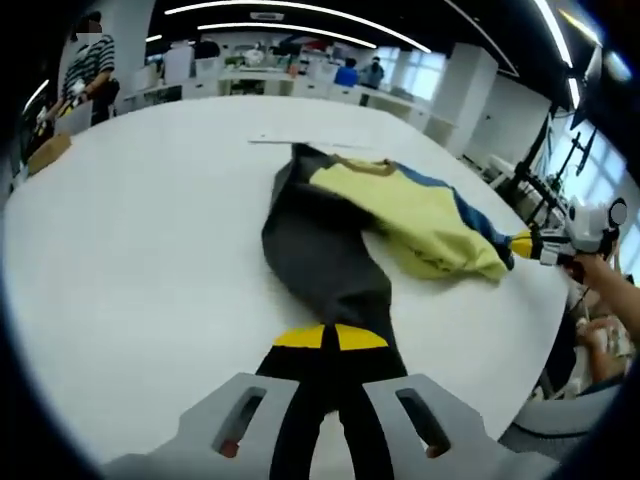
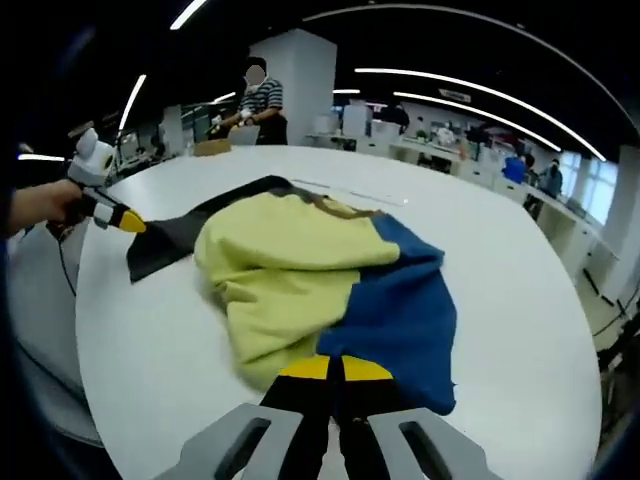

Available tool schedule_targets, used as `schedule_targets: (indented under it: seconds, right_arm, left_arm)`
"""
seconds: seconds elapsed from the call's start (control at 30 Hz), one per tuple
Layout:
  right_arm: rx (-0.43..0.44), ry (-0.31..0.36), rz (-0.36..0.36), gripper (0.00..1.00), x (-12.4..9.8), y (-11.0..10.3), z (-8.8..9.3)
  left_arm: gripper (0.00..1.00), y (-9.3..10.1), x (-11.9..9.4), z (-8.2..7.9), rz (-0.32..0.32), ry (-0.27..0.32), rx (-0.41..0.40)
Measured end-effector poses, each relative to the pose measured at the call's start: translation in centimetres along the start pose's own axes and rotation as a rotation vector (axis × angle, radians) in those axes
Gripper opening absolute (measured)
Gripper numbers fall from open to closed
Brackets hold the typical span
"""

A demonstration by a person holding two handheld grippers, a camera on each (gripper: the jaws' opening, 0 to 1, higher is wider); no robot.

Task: Fold the garment on the visible template until the final outline fits inside the template.

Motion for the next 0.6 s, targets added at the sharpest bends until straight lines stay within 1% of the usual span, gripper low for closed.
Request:
schedule_targets:
  seconds: [0.03, 0.1, 0.3, 0.37, 0.43, 0.47, 0.53, 0.6]
  right_arm:
    - [0.001, -0.006, -0.002, 0.0, 0.2, -0.1, 0.2]
    - [0.012, -0.022, -0.01, 0.0, 0.5, -0.2, 0.5]
    - [0.045, -0.046, -0.019, 0.0, 0.8, -0.1, 1.3]
    - [0.084, -0.031, -0.027, 0.0, 0.5, 0.0, 1.3]
    - [0.113, -0.021, -0.033, 0.02, 0.1, 0.1, 1.1]
    - [0.128, -0.022, -0.036, 0.05, 0.0, 0.2, 1.1]
    - [0.158, -0.002, -0.048, 0.11, -0.6, 0.3, 0.8]
    - [0.179, 0.01, -0.049, 0.13, -1.3, 0.5, 0.6]
  left_arm:
    - [0.0, -0.3, 0.1, 0.3, -0.016, -0.008, 0.004]
    - [0.0, -0.3, 0.3, 0.7, -0.027, -0.02, 0.003]
    - [0.0, -0.8, 0.7, 1.4, -0.051, -0.024, -0.018]
    - [0.0, -0.9, 0.7, 1.6, -0.059, -0.027, -0.018]
    - [0.05, -0.9, 0.6, 1.6, -0.069, -0.022, -0.012]
    - [0.08, -0.9, 0.4, 1.6, -0.074, -0.018, -0.011]
    - [0.12, -0.8, 0.2, 1.6, -0.079, -0.014, -0.01]
    - [0.17, -0.8, 0.0, 1.5, -0.089, -0.008, -0.006]
Point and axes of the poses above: the point that each gripper's makers call its tool centre point, and the gripper's own axes: x roughly forward along the fingers, y roughly to its right, z roughly out of its underside, the point moved 9 cm from there along -x, roughly backward along the fingers, and after that the axes turned 2 degrees about x, right-handed, at the moved point
